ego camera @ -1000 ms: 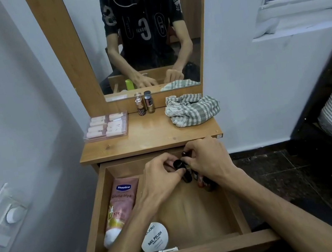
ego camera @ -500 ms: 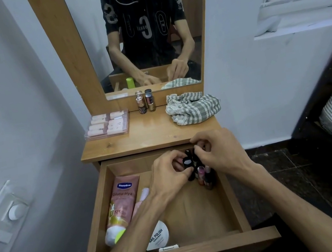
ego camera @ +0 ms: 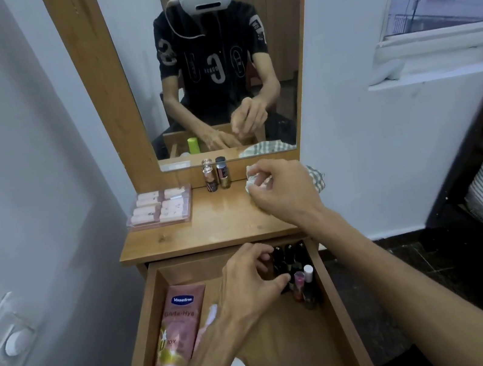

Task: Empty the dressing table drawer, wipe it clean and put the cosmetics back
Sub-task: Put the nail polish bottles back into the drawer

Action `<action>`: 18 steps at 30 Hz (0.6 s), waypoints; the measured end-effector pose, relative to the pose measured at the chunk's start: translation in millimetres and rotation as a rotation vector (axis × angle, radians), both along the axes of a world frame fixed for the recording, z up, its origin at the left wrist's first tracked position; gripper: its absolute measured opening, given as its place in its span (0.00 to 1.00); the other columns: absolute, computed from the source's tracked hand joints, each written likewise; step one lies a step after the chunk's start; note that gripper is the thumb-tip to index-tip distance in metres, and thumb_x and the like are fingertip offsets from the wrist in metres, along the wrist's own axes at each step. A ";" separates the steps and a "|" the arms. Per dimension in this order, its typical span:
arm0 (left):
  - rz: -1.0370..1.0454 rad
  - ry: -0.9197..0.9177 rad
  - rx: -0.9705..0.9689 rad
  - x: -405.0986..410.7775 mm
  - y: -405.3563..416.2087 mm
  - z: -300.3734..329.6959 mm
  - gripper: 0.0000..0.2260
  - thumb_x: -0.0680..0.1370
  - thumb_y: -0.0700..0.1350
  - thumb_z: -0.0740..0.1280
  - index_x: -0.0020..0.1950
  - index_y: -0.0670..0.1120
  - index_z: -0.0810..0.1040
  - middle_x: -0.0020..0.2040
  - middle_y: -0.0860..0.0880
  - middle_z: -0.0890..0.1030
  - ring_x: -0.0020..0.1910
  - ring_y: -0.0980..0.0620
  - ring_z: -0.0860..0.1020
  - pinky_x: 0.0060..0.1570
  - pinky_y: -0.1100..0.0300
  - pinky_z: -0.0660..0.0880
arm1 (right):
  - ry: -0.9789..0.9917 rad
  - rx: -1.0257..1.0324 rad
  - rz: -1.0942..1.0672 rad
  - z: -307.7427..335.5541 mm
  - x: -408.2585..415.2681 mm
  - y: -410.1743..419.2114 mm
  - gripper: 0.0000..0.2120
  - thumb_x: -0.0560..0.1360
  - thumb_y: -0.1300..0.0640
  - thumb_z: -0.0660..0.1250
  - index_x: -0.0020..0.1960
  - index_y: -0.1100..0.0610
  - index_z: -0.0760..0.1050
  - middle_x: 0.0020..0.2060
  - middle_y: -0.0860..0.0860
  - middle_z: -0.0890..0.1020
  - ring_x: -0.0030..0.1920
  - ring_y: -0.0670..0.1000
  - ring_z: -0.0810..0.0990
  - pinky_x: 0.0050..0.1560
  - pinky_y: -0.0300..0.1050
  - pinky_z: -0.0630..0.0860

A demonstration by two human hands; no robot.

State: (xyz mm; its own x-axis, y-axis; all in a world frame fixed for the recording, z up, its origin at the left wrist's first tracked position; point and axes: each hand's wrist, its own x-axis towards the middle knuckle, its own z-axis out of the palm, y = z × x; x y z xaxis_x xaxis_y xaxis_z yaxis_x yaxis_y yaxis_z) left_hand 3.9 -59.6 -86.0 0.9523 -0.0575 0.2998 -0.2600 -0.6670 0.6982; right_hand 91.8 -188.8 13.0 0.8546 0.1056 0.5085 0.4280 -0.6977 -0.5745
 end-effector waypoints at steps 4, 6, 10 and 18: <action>0.143 -0.095 -0.116 6.5 12.5 42.5 0.05 0.70 0.51 0.74 0.45 0.55 0.84 0.38 0.59 0.83 0.35 0.61 0.81 0.38 0.63 0.79 | 0.011 -0.086 -0.005 13.8 35.8 25.1 0.15 0.74 0.51 0.73 0.60 0.51 0.84 0.41 0.45 0.84 0.45 0.47 0.82 0.53 0.50 0.81; 0.240 -0.175 -0.142 22.3 25.4 68.0 0.03 0.73 0.46 0.74 0.44 0.53 0.85 0.38 0.58 0.84 0.36 0.61 0.81 0.39 0.70 0.76 | 0.014 -0.127 -0.029 16.7 48.9 33.6 0.15 0.75 0.50 0.74 0.60 0.52 0.83 0.41 0.47 0.85 0.45 0.48 0.82 0.51 0.50 0.81; 0.376 -0.227 -0.067 78.9 56.5 99.9 0.08 0.73 0.45 0.72 0.51 0.51 0.86 0.44 0.54 0.85 0.46 0.55 0.82 0.48 0.63 0.77 | 0.021 -0.175 -0.083 9.1 66.7 48.9 0.14 0.73 0.47 0.75 0.55 0.52 0.84 0.42 0.49 0.85 0.46 0.52 0.83 0.48 0.52 0.81; 0.425 -0.159 0.130 137.7 55.6 88.7 0.16 0.74 0.48 0.73 0.61 0.48 0.81 0.53 0.45 0.85 0.53 0.43 0.82 0.49 0.51 0.77 | 0.010 -0.123 -0.114 -4.4 83.6 57.4 0.09 0.71 0.48 0.74 0.48 0.51 0.83 0.39 0.48 0.85 0.45 0.51 0.83 0.48 0.52 0.82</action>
